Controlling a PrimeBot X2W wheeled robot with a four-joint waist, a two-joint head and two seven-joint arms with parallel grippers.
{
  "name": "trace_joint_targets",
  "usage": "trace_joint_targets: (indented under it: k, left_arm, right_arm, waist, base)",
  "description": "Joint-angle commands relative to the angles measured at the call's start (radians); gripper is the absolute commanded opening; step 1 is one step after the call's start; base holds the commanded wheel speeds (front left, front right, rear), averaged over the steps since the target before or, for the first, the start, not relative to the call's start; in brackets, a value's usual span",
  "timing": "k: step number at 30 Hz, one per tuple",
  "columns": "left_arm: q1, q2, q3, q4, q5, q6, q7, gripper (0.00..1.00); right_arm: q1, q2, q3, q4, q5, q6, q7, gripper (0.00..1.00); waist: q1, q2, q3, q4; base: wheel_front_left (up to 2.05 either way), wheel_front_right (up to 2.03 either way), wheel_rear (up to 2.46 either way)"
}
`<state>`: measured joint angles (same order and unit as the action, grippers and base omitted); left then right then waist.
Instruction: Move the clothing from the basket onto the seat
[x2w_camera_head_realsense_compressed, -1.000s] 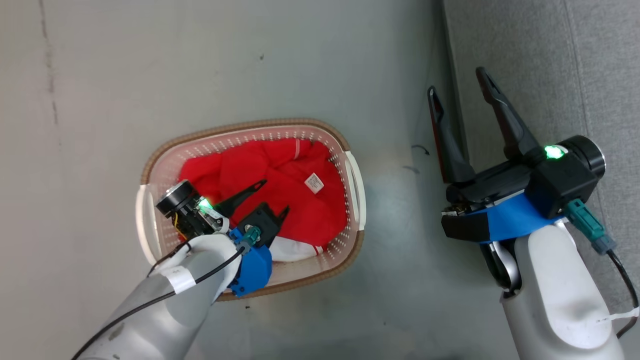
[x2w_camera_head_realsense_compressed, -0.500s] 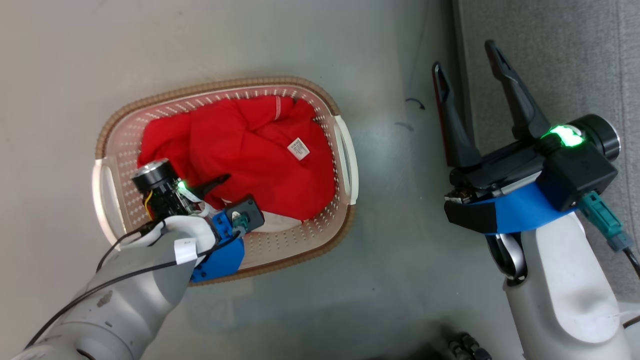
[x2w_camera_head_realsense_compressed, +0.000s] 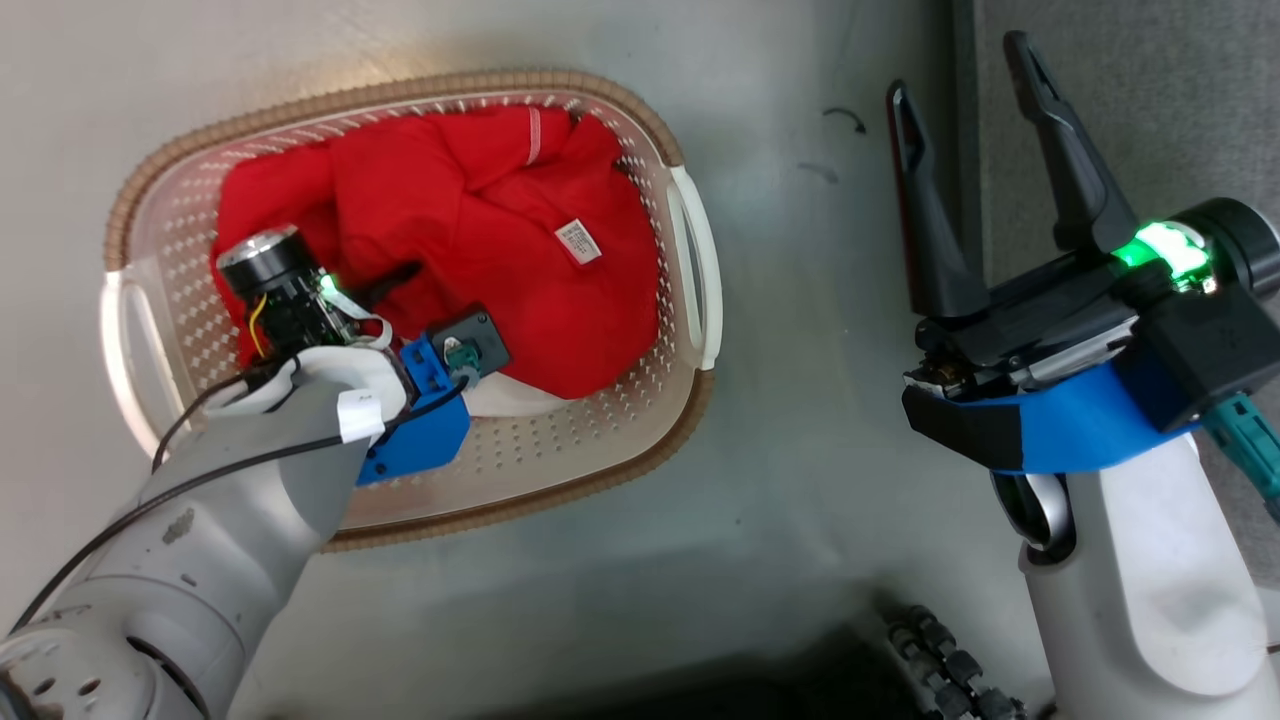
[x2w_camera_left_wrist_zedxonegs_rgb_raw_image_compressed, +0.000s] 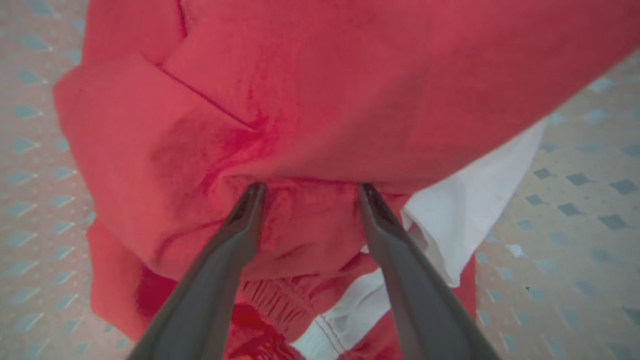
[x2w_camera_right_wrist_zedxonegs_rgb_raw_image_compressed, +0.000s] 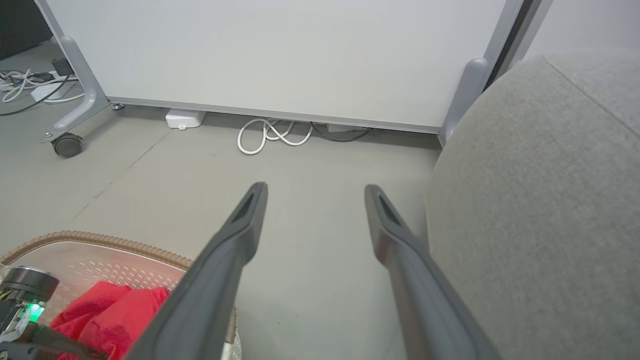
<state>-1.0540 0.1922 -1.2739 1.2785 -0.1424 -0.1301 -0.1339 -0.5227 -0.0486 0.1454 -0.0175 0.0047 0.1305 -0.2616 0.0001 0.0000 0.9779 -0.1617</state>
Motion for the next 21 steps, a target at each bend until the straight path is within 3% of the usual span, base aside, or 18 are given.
trace_joint_targets:
  k: [1,11,13,14,15,21]
  left_arm:
    - [-0.027,0.004,-0.002,0.002,0.002,0.000,0.003,1.00]
    - [-0.052,0.008,-0.007,0.008,-0.014,0.000,0.018,1.00]
    - [-0.052,0.010,-0.008,0.008,-0.014,0.000,0.023,0.96]
    - [-0.054,0.010,-0.008,0.009,-0.012,0.000,0.026,0.41]
    - [-0.055,0.011,-0.008,0.009,-0.008,0.000,0.026,0.01]
    - [-0.047,0.000,-0.009,0.009,-0.011,0.000,0.001,0.00]
  right_arm:
    - [-0.001,-0.003,-0.003,-0.015,-0.004,0.000,-0.005,1.00]
    - [0.021,-0.003,-0.007,-0.062,0.006,0.000,-0.005,1.00]
    - [0.021,-0.003,-0.008,-0.064,0.006,0.000,-0.005,1.00]
    - [0.021,-0.003,-0.009,-0.066,0.007,0.000,-0.005,1.00]
    - [0.020,-0.003,-0.010,-0.069,0.007,0.000,-0.005,1.00]
    - [0.010,-0.003,-0.016,-0.073,0.004,0.000,-0.005,1.00]
  waist:
    - [-0.0001,0.0000,0.022,-0.005]
    - [-0.0001,0.0000,0.063,-0.018]
    - [-0.0001,0.0000,0.065,-0.019]
    - [-0.0001,0.0000,0.065,-0.020]
    - [-0.0001,0.0000,0.065,-0.020]
    - [-0.0001,0.0000,0.053,-0.008]
  base:
    - [0.00,0.00,0.00]
    - [0.00,0.00,0.00]
    - [0.00,0.00,0.00]
    - [0.00,0.00,0.00]
    - [0.00,0.00,0.00]
    - [0.00,0.00,0.00]
